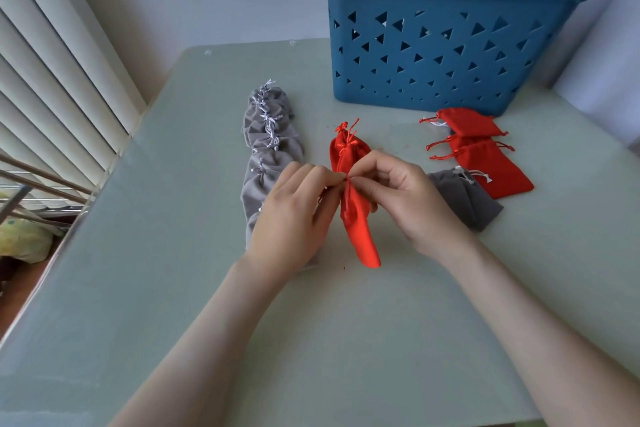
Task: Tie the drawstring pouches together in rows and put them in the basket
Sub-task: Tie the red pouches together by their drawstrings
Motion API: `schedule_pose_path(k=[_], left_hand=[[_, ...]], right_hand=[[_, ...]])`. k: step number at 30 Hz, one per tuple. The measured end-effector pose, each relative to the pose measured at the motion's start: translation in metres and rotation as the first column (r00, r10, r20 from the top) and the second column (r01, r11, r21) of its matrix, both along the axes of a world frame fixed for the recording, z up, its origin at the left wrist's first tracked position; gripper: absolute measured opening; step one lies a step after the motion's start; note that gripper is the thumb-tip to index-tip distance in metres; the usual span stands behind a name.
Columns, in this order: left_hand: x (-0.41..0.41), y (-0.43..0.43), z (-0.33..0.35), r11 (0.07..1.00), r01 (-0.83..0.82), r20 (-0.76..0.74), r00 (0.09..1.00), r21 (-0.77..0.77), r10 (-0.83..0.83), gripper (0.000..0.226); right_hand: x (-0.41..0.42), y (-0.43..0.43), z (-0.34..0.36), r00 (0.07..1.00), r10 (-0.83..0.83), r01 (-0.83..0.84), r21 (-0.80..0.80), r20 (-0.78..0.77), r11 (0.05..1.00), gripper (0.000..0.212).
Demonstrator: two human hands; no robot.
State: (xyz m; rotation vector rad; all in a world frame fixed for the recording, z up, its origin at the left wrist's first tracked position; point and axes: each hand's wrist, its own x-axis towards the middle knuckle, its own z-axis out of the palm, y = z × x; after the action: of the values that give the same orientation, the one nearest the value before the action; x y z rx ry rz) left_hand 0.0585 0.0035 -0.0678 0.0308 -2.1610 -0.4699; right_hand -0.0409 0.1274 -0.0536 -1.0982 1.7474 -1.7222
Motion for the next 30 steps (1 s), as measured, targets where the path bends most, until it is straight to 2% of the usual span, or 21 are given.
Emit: schedule_pose_path(k=[5, 11, 17, 21, 24, 26, 28, 30], left_hand=[[0.001, -0.001, -0.004, 0.997, -0.069, 0.039, 0.997, -0.015, 0.07, 0.022], [0.002, -0.001, -0.003, 0.971, -0.238, -0.013, 0.971, 0.029, 0.239, 0.023], [0.001, 0.003, -0.003, 0.981, -0.192, -0.016, 0.981, 0.002, 0.192, 0.025], [0.002, -0.001, 0.0, 0.969, -0.182, 0.047, 0.983, 0.167, 0.177, 0.02], [0.003, -0.003, 0.001, 0.947, -0.192, 0.076, 0.981, 0.258, 0.178, 0.01], [0.003, -0.003, 0.0, 0.941, -0.183, 0.095, 0.982, 0.284, 0.162, 0.012], [0.002, -0.001, -0.001, 0.944, -0.168, 0.113, 0.984, 0.284, 0.141, 0.016], [0.002, 0.001, -0.001, 0.941, -0.152, 0.141, 0.984, 0.302, 0.113, 0.009]], right_hand=[[-0.004, -0.002, -0.005, 0.999, -0.007, 0.007, 0.009, -0.034, 1.0, 0.008], [-0.01, 0.001, -0.004, 0.992, -0.119, 0.118, -0.031, -0.03, 0.993, 0.019], [-0.015, 0.001, -0.009, 0.974, -0.223, 0.224, 0.024, -0.033, 0.974, 0.026], [-0.016, 0.005, -0.004, 0.989, -0.15, 0.148, 0.093, 0.008, 0.985, 0.014], [-0.015, 0.007, 0.0, 0.998, -0.023, 0.016, 0.12, 0.056, 0.993, 0.027], [-0.011, 0.005, -0.003, 0.998, 0.056, -0.06, 0.172, 0.033, 0.983, 0.028], [-0.009, 0.003, -0.008, 0.998, 0.064, -0.056, 0.215, -0.028, 0.975, 0.032], [-0.009, 0.002, -0.009, 0.997, 0.001, 0.015, 0.211, -0.077, 0.977, 0.032]])
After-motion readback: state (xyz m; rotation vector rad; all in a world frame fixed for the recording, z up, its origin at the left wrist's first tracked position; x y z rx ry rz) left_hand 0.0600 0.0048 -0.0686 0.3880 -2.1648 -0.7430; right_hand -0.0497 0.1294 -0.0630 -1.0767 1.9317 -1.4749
